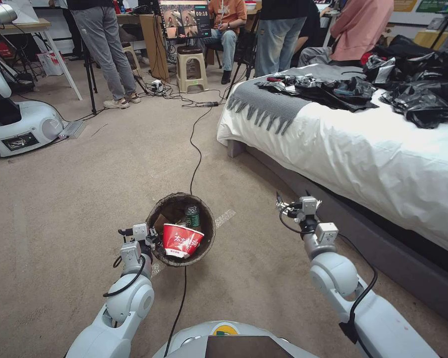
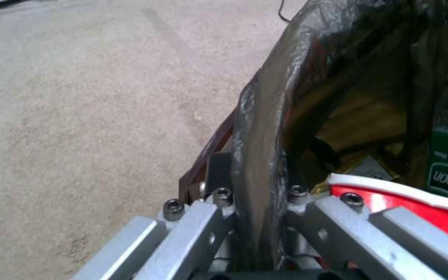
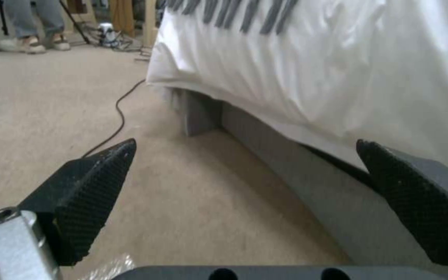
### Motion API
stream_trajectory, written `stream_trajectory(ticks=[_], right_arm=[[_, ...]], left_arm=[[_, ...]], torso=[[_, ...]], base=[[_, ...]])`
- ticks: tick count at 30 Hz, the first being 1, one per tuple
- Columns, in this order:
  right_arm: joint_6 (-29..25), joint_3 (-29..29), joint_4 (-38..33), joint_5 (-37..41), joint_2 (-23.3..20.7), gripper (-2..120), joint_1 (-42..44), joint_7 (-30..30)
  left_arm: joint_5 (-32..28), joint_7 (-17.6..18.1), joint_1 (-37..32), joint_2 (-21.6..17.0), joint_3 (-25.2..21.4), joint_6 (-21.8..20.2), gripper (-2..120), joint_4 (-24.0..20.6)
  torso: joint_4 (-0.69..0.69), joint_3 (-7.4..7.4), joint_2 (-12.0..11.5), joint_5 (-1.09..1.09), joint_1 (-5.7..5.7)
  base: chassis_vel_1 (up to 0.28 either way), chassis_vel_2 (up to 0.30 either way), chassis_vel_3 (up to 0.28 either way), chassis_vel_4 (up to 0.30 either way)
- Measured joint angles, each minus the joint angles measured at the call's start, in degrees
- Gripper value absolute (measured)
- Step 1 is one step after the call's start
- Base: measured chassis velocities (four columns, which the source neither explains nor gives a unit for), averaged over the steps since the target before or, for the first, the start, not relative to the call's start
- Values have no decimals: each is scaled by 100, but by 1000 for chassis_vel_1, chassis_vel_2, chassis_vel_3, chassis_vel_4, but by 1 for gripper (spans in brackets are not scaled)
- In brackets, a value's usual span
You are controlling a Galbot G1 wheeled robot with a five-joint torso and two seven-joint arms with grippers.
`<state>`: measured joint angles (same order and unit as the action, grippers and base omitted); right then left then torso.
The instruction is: Pick up the trash bin, then pick up the garbage from the floor and place it into the trash bin.
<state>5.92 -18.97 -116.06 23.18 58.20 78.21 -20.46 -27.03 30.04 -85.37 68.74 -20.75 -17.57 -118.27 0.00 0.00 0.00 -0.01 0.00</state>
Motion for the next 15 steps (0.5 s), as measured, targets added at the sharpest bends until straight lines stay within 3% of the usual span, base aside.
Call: stream_trajectory(ticks=[15], right_arm=[[-121,221,-205,-411,406,100,353,42]], left_arm=[[-205,147,-31,1,22,3,0,-97]], torso=[[-1,0,0,0,0]], base=[[0,0,0,0]])
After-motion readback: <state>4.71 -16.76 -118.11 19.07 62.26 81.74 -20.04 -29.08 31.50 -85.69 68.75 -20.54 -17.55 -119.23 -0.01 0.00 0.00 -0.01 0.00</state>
